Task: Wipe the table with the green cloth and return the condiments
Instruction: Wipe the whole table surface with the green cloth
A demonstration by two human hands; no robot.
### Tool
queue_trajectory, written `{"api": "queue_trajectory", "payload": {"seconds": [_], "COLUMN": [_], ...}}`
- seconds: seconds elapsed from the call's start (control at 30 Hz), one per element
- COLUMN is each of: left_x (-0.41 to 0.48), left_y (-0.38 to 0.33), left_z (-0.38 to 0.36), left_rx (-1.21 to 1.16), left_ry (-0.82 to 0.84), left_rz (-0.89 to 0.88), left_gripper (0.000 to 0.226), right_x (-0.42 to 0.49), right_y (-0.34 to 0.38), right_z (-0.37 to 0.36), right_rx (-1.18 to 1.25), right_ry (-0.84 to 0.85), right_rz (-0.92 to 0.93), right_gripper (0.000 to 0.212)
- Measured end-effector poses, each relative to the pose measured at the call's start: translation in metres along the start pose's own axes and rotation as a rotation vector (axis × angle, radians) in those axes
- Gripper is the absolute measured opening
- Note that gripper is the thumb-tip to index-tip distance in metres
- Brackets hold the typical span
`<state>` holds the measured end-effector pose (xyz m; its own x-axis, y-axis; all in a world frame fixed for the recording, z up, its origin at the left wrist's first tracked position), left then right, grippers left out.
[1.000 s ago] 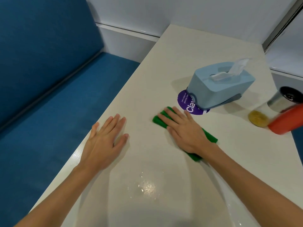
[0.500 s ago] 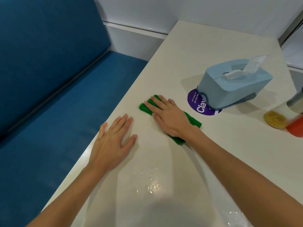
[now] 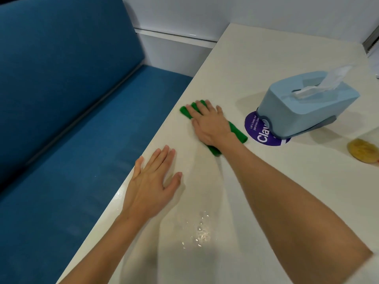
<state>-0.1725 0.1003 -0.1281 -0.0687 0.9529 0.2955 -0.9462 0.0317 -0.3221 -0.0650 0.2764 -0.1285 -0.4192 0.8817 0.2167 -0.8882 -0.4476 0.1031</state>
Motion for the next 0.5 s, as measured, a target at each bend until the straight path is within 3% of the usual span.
{"api": "queue_trajectory", "payload": {"seconds": [0.13,0.27,0.5], "left_x": [0.0,-0.002,-0.001], "left_y": [0.01,0.009,0.007], "left_z": [0.008,0.007,0.006], "left_rx": [-0.043,-0.002,0.076], "left_ry": [-0.038,-0.045,-0.07], "left_rz": [0.065,0.074,0.08], "left_gripper": [0.077,0.08,0.078], "right_x": [-0.03,-0.084,-0.028], "right_y": [0.047,0.024,-0.042], "right_z": [0.003,0.014,0.015], "right_rx": [0.064,0.085,0.007], "right_ry": [0.013,0.058,-0.004], "right_rz": [0.228,0.382,0.05], "right_gripper": [0.051,0.051,0.05]}}
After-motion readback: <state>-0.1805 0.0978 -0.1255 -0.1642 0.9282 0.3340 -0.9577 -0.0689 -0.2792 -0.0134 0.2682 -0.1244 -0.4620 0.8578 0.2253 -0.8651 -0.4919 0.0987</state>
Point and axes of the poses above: each hand's wrist, its own x-axis towards the middle knuckle, its own z-axis out of the back of the hand, y = z × x, the point moved 10 cm from there along x, towards the middle knuckle, and after that the axes turned 13 degrees about -y, right-handed, at the moved point
